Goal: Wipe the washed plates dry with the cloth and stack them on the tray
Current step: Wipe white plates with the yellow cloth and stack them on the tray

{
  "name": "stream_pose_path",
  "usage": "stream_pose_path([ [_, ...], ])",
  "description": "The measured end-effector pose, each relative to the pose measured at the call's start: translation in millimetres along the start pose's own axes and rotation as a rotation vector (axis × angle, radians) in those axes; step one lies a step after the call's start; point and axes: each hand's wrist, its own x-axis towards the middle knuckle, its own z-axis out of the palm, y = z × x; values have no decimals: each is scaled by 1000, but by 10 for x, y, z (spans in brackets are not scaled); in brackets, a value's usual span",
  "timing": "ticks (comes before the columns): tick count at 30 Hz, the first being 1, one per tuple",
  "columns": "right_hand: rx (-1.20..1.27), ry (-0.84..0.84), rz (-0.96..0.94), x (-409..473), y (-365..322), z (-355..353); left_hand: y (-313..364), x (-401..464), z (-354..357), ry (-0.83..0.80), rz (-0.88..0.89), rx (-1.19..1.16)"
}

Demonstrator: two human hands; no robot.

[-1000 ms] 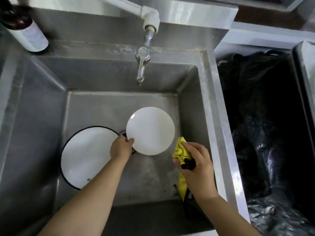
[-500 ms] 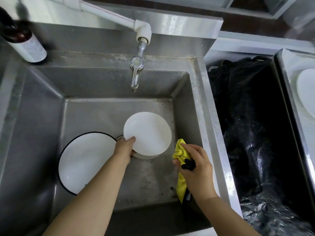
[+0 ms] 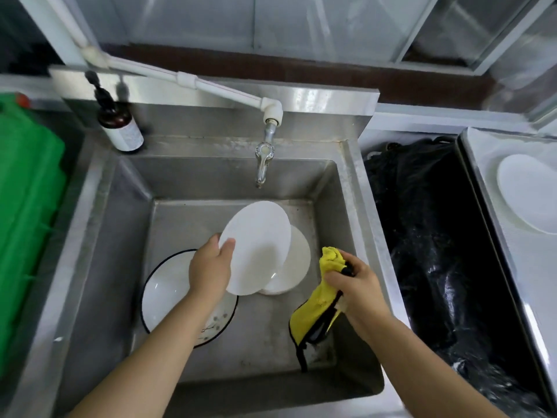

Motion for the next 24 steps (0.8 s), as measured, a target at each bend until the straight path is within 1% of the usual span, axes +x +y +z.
stream_pose_path([
  [3, 36, -85, -8, -123, -166, 29, 234, -180, -228, 26, 134, 146],
  [7, 0, -205, -53, -285, -396, 32, 600, -436, -521, 72, 278, 195],
  [10, -112, -208, -213, -371, -542, 4, 909, -639, -735, 157, 414, 261],
  [13, -203, -188, -356, -449, -713, -59, 1236, -875, -915, 258, 502, 293],
  [17, -252, -178, -514, -569, -1067, -241, 1668, -1232, -1045, 388, 567, 181],
  [21, -233, -294, -670, -745, -1452, -458, 2001, -1530, -1050, 491, 557, -16],
  [24, -278, -295, -878, -888, -1715, -520, 2181, -1714, -1023, 557, 569, -136],
])
